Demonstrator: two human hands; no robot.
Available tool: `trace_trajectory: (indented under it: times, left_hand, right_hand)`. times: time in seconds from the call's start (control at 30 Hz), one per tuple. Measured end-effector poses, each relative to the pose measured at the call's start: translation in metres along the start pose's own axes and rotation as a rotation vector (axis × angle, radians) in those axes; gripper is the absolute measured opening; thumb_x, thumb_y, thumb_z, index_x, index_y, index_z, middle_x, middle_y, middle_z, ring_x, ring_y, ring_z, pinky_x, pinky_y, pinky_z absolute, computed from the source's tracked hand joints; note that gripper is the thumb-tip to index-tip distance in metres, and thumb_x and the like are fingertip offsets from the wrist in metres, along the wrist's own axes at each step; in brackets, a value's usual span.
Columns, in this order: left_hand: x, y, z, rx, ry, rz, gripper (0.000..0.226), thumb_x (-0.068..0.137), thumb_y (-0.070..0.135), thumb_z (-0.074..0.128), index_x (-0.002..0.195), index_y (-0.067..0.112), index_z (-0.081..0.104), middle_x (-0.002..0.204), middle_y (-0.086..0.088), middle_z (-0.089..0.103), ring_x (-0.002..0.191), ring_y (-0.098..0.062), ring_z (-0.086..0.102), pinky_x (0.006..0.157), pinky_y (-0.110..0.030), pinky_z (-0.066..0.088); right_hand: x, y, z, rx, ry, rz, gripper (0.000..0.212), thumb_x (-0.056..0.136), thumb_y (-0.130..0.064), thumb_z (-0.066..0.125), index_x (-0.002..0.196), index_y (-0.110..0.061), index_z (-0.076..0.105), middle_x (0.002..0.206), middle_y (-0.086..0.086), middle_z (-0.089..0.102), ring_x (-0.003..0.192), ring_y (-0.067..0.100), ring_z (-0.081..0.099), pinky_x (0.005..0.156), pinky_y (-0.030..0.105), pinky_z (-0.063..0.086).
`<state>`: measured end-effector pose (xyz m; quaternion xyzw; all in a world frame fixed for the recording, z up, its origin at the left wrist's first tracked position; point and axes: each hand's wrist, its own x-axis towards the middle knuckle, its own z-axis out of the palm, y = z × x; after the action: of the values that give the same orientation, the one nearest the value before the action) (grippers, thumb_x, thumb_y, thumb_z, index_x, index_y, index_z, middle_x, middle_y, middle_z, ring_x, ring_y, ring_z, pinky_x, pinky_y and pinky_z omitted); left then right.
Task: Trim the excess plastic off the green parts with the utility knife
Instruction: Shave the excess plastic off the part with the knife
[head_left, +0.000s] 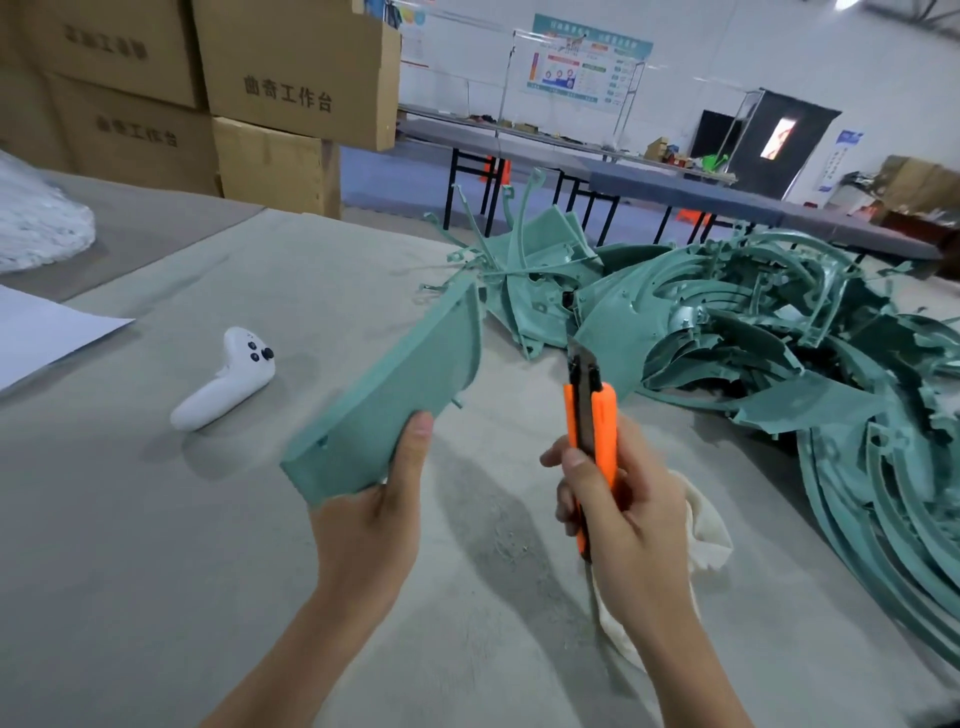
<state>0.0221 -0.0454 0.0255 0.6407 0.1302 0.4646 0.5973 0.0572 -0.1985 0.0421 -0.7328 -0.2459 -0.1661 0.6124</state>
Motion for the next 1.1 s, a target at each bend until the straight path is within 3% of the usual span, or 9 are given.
trace_trajectory:
  times: [0.07,0.17,0.3,0.4,0.53,0.67,0.77,0.83,1.1]
  left_hand:
    - [0.005,-0.006,-0.004,0.100,-0.043,0.144,0.018,0.082,0.068,0.056,0.075,0.055,0.065,0.074,0.040,0.063,0.089,0.018,0.055,0.085,0.005,0.030]
    - [0.009,-0.017,-0.006,0.200,-0.079,0.318,0.009,0.093,0.029,0.062,0.091,0.035,0.067,0.074,0.030,0.066,0.074,0.011,0.056,0.075,0.006,0.033]
    - [0.007,-0.013,0.000,0.180,-0.092,0.297,0.009,0.085,0.039,0.060,0.092,0.043,0.057,0.081,0.044,0.058,0.074,0.016,0.057,0.068,0.001,0.038]
    - [0.004,-0.013,-0.001,0.210,-0.105,0.339,0.017,0.085,0.041,0.059,0.101,0.035,0.057,0.083,0.046,0.057,0.074,0.016,0.056,0.068,0.001,0.038]
    - [0.001,-0.012,0.001,0.186,-0.082,0.303,0.011,0.084,0.041,0.059,0.095,0.042,0.057,0.080,0.043,0.058,0.071,0.013,0.057,0.064,-0.003,0.039]
    - [0.001,-0.014,0.001,0.259,-0.058,0.399,0.015,0.086,0.030,0.062,0.100,0.032,0.058,0.095,0.019,0.060,0.079,-0.001,0.057,0.069,-0.002,0.039]
    - [0.001,-0.016,0.000,0.309,-0.027,0.478,0.008,0.087,0.025,0.062,0.089,0.022,0.069,0.066,0.023,0.049,0.074,0.002,0.052,0.071,0.005,0.034]
    - [0.002,-0.016,0.000,0.295,-0.013,0.477,0.013,0.087,0.025,0.061,0.083,0.017,0.070,0.066,0.029,0.044,0.072,0.004,0.049,0.068,0.004,0.033]
    - [0.007,-0.019,-0.004,0.316,0.002,0.480,0.011,0.088,0.025,0.061,0.079,0.020,0.064,0.066,0.021,0.048,0.071,0.001,0.049,0.066,0.001,0.033]
  right_hand:
    - [-0.001,-0.001,0.004,0.035,-0.062,-0.027,0.021,0.093,-0.034,0.052,0.111,-0.029,0.061,0.090,-0.002,0.069,0.054,0.015,0.058,0.050,0.028,0.047]
    - [-0.003,-0.002,0.009,0.110,-0.115,-0.042,0.017,0.096,-0.031,0.051,0.111,-0.034,0.058,0.100,-0.001,0.069,0.055,0.016,0.059,0.048,0.027,0.048]
    - [-0.005,0.000,0.011,0.120,-0.126,0.005,0.014,0.098,-0.024,0.052,0.108,-0.031,0.059,0.097,-0.001,0.069,0.053,0.018,0.059,0.046,0.026,0.046]
    - [-0.004,0.003,0.011,0.094,-0.122,0.030,0.014,0.098,-0.019,0.051,0.107,-0.027,0.058,0.094,-0.001,0.068,0.051,0.018,0.058,0.045,0.026,0.045]
    - [-0.005,0.007,0.012,0.066,-0.127,0.054,0.011,0.098,-0.023,0.051,0.107,-0.024,0.058,0.091,-0.002,0.068,0.050,0.014,0.057,0.045,0.024,0.044]
    - [-0.004,0.010,0.013,0.052,-0.136,0.063,0.014,0.098,-0.026,0.052,0.111,-0.024,0.058,0.089,-0.002,0.068,0.050,0.012,0.058,0.046,0.020,0.043]
    - [-0.005,0.010,0.012,0.045,-0.135,0.057,0.016,0.098,-0.026,0.052,0.112,-0.024,0.058,0.087,-0.004,0.068,0.049,0.012,0.057,0.046,0.019,0.043]
    - [-0.007,0.009,0.012,0.039,-0.150,0.033,0.015,0.098,-0.028,0.053,0.112,-0.027,0.058,0.085,-0.006,0.068,0.049,0.013,0.057,0.046,0.020,0.043]
    - [-0.016,0.004,0.013,0.039,-0.257,-0.139,0.026,0.100,-0.034,0.052,0.124,-0.025,0.056,0.085,-0.006,0.066,0.051,0.014,0.053,0.045,0.031,0.045]
